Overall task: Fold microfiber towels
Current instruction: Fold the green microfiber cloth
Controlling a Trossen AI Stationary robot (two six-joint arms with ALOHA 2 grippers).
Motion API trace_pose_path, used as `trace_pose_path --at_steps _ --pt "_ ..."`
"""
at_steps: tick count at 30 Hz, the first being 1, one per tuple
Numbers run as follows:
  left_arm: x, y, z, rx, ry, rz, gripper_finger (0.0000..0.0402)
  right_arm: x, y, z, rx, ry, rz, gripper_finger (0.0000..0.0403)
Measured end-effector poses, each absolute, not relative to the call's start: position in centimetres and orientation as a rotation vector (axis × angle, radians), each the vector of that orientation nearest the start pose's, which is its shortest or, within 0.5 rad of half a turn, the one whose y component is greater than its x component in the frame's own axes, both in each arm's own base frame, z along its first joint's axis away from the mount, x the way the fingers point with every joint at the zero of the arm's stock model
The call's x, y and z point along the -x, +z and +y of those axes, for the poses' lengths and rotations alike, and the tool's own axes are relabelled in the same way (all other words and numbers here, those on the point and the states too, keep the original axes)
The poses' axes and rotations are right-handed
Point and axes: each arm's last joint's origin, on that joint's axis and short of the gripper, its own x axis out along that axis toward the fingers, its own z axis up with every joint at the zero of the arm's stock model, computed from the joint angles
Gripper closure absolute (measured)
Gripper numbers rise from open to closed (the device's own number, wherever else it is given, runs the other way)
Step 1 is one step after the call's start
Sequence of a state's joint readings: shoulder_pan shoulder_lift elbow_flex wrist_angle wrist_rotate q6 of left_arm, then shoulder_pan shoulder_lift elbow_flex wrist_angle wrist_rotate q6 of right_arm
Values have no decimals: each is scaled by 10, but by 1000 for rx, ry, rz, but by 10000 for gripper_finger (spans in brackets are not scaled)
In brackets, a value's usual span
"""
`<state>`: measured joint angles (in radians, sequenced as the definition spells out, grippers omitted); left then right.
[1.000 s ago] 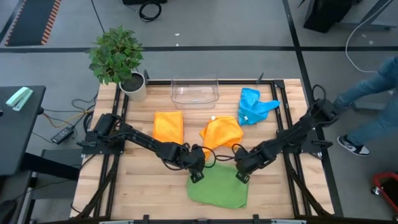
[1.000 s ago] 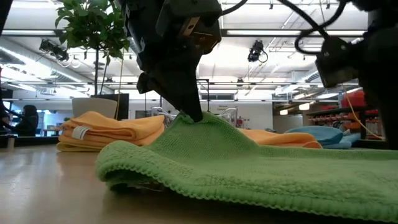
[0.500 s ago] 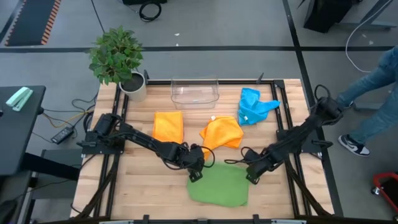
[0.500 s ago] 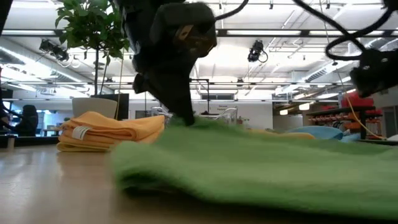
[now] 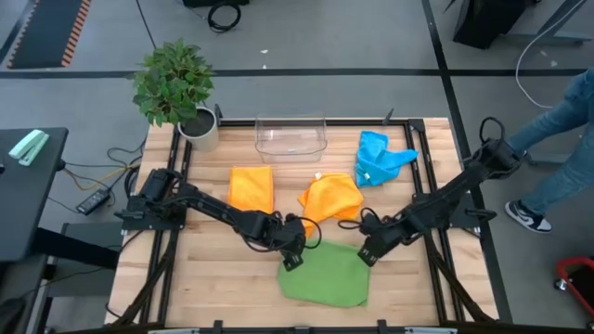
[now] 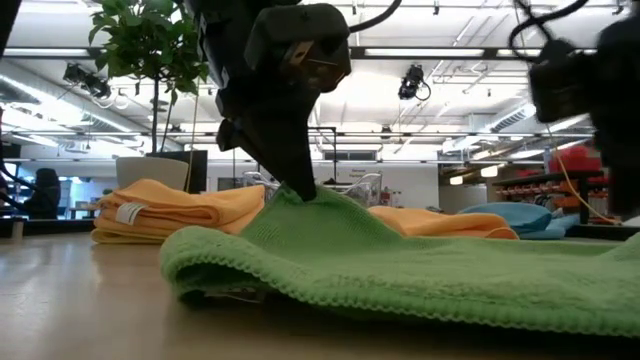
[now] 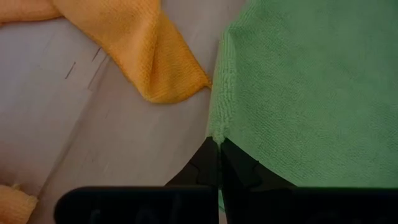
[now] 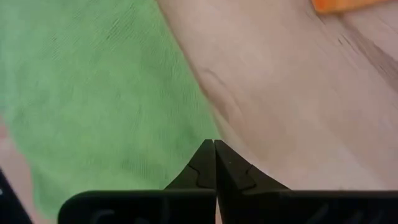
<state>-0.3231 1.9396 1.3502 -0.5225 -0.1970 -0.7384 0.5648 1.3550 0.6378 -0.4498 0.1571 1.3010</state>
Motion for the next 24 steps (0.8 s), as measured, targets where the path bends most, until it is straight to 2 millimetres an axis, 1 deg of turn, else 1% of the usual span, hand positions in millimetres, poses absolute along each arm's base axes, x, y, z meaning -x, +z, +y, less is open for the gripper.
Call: trace_pose_path --at_steps 2,5,9,13,16,19,21,24 --pt "-377 177 -118 380 287 1047 390 -198 152 114 -739 -378 1131 403" --pt "-377 177 -117 386 284 1054 389 -199 144 116 -727 -361 1209 403" --pt "-376 177 -116 390 282 1067 395 -192 138 125 -685 -322 1296 403" --pt "-375 176 -115 385 286 1079 389 -179 137 131 -643 -363 1352 403" --pt "-375 175 -115 373 281 1085 394 -172 136 132 -611 -390 1381 403" --pt "-375 176 -116 371 277 1083 394 -170 138 133 -612 -405 1353 403" --pt "-375 176 -115 372 277 1081 390 -175 141 135 -653 -388 1282 403" --pt "-376 176 -115 373 275 1077 389 -185 152 134 -718 -376 1180 403"
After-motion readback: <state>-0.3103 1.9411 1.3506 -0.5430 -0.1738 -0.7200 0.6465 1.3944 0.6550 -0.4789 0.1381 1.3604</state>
